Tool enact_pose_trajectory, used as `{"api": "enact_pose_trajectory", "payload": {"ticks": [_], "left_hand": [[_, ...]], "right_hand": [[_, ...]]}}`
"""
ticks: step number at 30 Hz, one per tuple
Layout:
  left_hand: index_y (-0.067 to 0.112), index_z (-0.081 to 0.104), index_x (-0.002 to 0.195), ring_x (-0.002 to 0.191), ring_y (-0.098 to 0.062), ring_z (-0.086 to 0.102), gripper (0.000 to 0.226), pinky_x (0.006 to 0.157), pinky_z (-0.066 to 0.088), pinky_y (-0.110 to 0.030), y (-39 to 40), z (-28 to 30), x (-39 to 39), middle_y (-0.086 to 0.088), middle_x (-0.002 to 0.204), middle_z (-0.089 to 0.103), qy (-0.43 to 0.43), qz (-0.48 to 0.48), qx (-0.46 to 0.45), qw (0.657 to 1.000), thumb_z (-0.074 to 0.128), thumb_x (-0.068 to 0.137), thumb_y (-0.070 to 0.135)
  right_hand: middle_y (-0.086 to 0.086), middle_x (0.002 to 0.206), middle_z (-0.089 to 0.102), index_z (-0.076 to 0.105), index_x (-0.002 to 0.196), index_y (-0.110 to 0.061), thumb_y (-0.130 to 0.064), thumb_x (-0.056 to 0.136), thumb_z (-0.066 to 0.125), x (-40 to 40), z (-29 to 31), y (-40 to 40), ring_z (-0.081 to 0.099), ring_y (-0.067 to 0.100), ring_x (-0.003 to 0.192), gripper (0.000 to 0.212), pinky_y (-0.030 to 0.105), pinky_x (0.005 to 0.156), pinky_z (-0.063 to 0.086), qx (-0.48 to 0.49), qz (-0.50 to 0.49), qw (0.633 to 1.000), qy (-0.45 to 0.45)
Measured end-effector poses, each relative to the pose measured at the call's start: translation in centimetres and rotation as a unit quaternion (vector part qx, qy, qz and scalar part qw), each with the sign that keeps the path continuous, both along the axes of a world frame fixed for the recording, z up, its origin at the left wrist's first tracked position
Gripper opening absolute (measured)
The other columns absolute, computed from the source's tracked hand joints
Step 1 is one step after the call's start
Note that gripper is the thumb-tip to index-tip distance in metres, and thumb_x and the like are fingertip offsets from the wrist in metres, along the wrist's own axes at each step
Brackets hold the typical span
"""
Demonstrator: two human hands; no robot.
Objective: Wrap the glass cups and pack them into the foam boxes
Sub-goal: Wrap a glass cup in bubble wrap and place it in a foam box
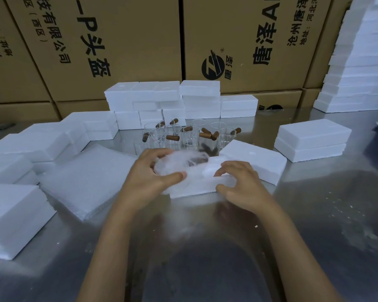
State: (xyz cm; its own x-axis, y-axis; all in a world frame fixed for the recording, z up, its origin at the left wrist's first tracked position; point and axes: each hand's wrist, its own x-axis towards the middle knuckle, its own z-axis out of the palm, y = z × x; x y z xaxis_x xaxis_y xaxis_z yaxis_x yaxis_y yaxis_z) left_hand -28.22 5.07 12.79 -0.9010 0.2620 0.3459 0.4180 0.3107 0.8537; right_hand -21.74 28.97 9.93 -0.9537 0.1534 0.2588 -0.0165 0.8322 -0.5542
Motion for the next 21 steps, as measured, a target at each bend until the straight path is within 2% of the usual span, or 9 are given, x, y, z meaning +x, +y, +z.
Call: {"api": "enact_pose_trajectory", "payload": {"ticks": [3, 6, 9, 12, 16, 21], "left_hand": [[0.036, 0.064, 0.125, 0.105, 0.007, 0.053, 0.059, 0.083, 0.044, -0.013, 0.7, -0.6, -0.3, 0.025, 0.118, 0.054, 0.03, 0.072, 0.053, 0.996, 0.089, 0.072, 0.033], [0.038, 0.065, 0.122, 0.11, -0.003, 0.055, 0.058, 0.088, 0.046, -0.016, 1.6, -1.6, -0.6, 0.02, 0.12, 0.054, 0.023, 0.062, 0.051, 0.997, 0.09, 0.07, 0.034], [0.048, 0.061, 0.119, 0.108, 0.006, 0.051, 0.058, 0.086, 0.038, -0.009, 2.4, -2.5, -0.7, 0.04, 0.115, 0.045, 0.037, 0.031, -0.008, 0.999, 0.09, 0.07, 0.039], [0.046, 0.06, 0.128, 0.113, 0.009, 0.04, 0.061, 0.095, 0.036, -0.016, 2.6, -3.0, -0.9, 0.052, 0.112, 0.036, 0.062, 0.04, -0.046, 0.996, 0.086, 0.073, 0.046], [0.036, 0.057, 0.137, 0.12, 0.004, 0.038, 0.067, 0.104, 0.039, -0.024, 2.4, -3.2, -1.2, 0.026, 0.121, 0.043, 0.089, 0.053, -0.062, 0.993, 0.086, 0.077, 0.037], [0.029, 0.06, 0.136, 0.121, -0.003, 0.044, 0.068, 0.106, 0.035, -0.021, 2.3, -3.4, -1.0, 0.018, 0.12, 0.045, 0.055, 0.039, -0.085, 0.994, 0.088, 0.074, 0.032]], "right_hand": [[-0.024, 0.114, 0.05, 0.067, 0.087, -0.032, -0.03, 0.08, 0.069, 0.0, 0.1, -0.5, 0.034, 0.003, 0.12, 0.007, 0.025, 0.096, 0.019, -0.017, 0.012, 1.0, 0.021], [-0.025, 0.113, 0.05, 0.065, 0.083, -0.031, -0.032, 0.077, 0.07, 0.0, 0.1, -1.0, 0.031, 0.0, 0.113, 0.007, 0.024, 0.095, 0.019, -0.015, 0.027, 1.0, 0.006], [-0.021, 0.116, 0.053, 0.064, 0.081, -0.032, -0.033, 0.076, 0.07, 0.0, 0.2, -1.4, 0.037, 0.004, 0.114, 0.008, 0.024, 0.093, 0.024, -0.03, 0.039, 0.999, -0.012], [-0.022, 0.118, 0.054, 0.064, 0.081, -0.033, -0.036, 0.076, 0.07, 0.0, 0.0, -1.3, 0.038, 0.005, 0.118, 0.008, 0.027, 0.097, 0.027, -0.043, 0.041, 0.998, -0.025], [-0.026, 0.114, 0.055, 0.064, 0.081, -0.034, -0.037, 0.075, 0.07, -0.1, -0.2, -1.2, 0.04, 0.004, 0.116, 0.008, 0.025, 0.093, 0.029, -0.055, 0.042, 0.997, -0.026], [-0.026, 0.106, 0.057, 0.065, 0.079, -0.034, -0.038, 0.072, 0.068, -0.1, -0.1, -1.3, 0.047, 0.002, 0.108, 0.008, 0.014, 0.082, 0.033, -0.085, 0.042, 0.995, -0.03]]}}
